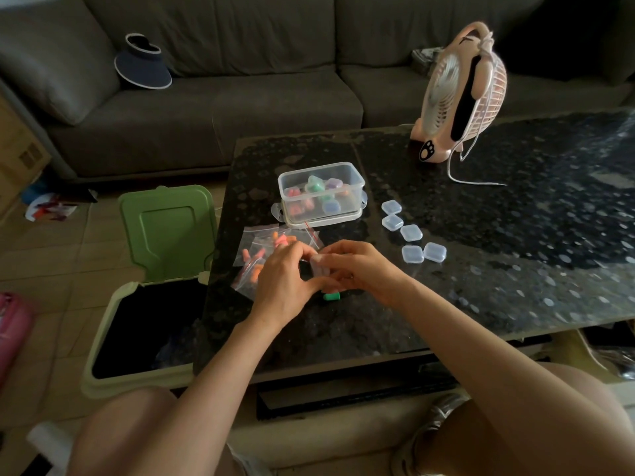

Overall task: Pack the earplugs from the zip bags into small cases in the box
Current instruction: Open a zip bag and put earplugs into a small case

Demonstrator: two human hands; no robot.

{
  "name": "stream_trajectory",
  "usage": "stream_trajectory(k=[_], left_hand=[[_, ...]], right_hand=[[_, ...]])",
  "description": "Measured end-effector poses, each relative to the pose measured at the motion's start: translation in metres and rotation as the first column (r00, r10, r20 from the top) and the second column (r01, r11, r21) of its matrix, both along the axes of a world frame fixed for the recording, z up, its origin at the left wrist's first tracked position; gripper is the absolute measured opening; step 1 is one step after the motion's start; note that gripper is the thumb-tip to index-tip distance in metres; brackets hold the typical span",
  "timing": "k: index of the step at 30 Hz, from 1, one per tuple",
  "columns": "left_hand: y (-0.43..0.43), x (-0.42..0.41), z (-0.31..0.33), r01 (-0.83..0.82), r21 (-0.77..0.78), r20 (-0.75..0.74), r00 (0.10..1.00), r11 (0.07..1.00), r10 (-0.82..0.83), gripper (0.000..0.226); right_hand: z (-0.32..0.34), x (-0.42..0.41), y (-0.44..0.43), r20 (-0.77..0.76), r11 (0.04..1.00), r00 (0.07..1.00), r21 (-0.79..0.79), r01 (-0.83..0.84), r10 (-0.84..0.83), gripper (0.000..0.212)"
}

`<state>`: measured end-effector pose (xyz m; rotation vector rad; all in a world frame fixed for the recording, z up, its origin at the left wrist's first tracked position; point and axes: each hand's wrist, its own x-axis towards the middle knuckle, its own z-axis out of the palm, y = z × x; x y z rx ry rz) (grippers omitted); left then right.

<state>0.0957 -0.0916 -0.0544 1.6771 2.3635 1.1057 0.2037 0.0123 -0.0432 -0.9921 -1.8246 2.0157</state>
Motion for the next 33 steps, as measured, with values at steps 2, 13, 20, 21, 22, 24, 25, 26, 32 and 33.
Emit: stream_trajectory(k=[2, 13, 20, 21, 22, 24, 25, 26, 32, 33], left_hand=[[0.000, 0.001, -0.001, 0.008, 0.035, -0.014, 1.000, 0.999, -0.007, 0.035], [0.002, -0.003, 0.005, -0.003, 0.153, 0.260, 0.965, 0.988, -0.037, 0.041], [0.008, -0.017, -0.014, -0.060, 0.095, 0.224, 0.974, 0.994, 0.038, 0.041], [0.009, -0.020, -0.017, -0.076, 0.094, 0.209, 0.976, 0.993, 0.055, 0.040], [0.010, -0.022, -0.019, -0.091, 0.085, 0.197, 0.978, 0.992, 0.072, 0.039], [0.011, -0.024, -0.023, -0.114, 0.036, 0.190, 0.976, 0.993, 0.105, 0.043], [0.011, -0.026, -0.026, -0.120, 0.019, 0.184, 0.976, 0.993, 0.114, 0.046], [0.011, -0.026, -0.028, -0.115, -0.002, 0.175, 0.978, 0.993, 0.113, 0.049], [0.011, -0.025, -0.030, -0.125, -0.011, 0.207, 0.970, 0.992, 0.125, 0.050], [0.011, -0.024, -0.028, -0.111, 0.001, 0.201, 0.973, 0.994, 0.109, 0.049]], right_hand=[[0.000, 0.000, 0.001, -0.001, 1.000, 1.000, -0.013, 0.007, -0.007, 0.024], [0.003, 0.005, 0.010, -0.012, 0.995, 0.996, 0.050, 0.087, -0.087, 0.017], [-0.017, 0.005, 0.014, 0.490, 0.750, 0.870, 0.598, -0.284, -0.062, 0.016], [-0.019, 0.005, 0.012, 0.537, 0.725, 0.843, 0.594, -0.348, -0.035, 0.020], [-0.020, 0.005, 0.010, 0.565, 0.701, 0.825, 0.598, -0.389, -0.023, 0.023], [-0.023, 0.005, 0.007, 0.586, 0.650, 0.810, 0.629, -0.426, -0.036, 0.027], [-0.024, 0.004, 0.007, 0.584, 0.633, 0.811, 0.644, -0.430, -0.043, 0.026], [-0.026, 0.004, 0.007, 0.581, 0.622, 0.813, 0.654, -0.430, -0.048, 0.026], [-0.013, 0.006, 0.015, 0.517, 0.651, 0.853, 0.673, -0.352, -0.074, 0.018], [-0.009, 0.007, 0.016, 0.457, 0.677, 0.886, 0.679, -0.286, -0.084, 0.017]])
